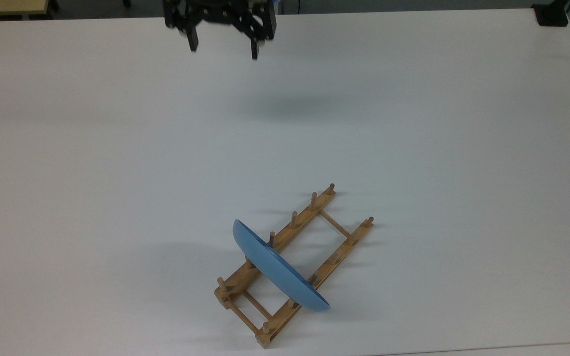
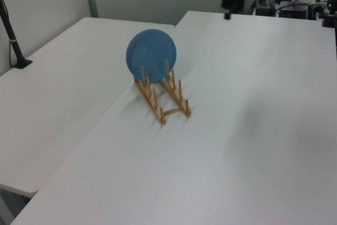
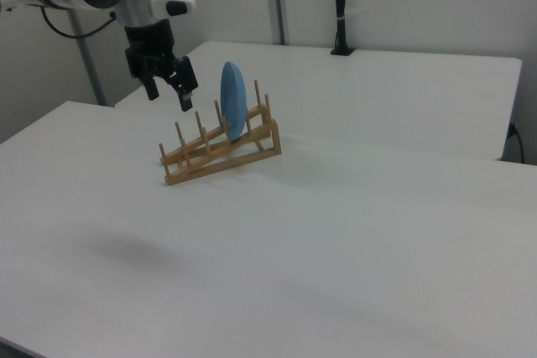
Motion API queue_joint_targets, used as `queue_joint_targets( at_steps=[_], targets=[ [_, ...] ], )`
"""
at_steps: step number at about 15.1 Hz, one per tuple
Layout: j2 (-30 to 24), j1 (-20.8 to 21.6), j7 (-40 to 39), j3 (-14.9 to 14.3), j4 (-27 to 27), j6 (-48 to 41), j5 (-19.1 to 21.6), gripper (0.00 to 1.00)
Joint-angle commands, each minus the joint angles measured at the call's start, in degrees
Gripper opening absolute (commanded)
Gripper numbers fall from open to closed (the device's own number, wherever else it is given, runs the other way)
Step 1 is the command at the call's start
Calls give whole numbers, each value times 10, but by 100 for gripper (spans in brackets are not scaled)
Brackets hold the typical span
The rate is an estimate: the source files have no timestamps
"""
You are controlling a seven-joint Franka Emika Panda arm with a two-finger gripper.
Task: Place plate in plate rack
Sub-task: 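Open the gripper and raise it away from the plate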
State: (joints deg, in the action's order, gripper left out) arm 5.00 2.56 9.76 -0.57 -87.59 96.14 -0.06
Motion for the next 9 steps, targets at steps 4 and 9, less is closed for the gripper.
queue_joint_targets(
  at_steps=[4,9],
  targets=[
    [-22,-21,-42,7,-32,-30,8,100],
    [-23,-17,-34,-22,-35,2,12,100]
  ],
)
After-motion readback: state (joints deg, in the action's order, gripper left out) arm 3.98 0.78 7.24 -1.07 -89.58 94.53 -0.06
